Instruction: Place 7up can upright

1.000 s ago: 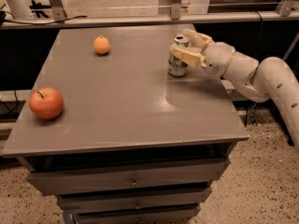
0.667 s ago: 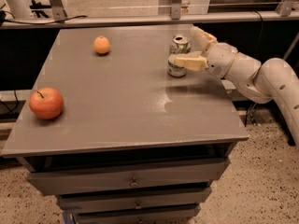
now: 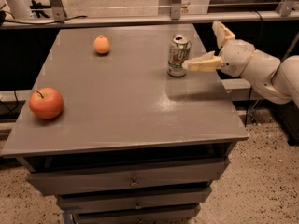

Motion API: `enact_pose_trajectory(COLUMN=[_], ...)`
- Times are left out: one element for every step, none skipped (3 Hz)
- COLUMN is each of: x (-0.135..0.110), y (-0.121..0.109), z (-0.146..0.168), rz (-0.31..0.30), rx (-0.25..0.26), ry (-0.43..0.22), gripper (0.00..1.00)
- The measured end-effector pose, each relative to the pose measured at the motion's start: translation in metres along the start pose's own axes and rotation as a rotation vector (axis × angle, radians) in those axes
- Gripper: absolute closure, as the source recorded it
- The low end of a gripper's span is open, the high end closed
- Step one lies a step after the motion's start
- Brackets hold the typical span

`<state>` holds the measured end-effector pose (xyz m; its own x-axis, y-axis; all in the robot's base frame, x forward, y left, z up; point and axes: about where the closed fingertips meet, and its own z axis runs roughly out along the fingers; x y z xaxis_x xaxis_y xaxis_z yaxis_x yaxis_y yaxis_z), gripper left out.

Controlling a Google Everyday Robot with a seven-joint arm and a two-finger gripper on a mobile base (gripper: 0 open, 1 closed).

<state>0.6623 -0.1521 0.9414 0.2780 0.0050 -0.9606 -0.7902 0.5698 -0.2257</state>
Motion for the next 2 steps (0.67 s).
enact_pose_trajectory(x=[-0.019,-0.031], y=[-0.006,-0.007], z=[-0.043,-0.094], rz=[-0.038,-0.05], rx=[0.021,0.073], ry=[0.068,0.115], gripper=[0.0,0.0])
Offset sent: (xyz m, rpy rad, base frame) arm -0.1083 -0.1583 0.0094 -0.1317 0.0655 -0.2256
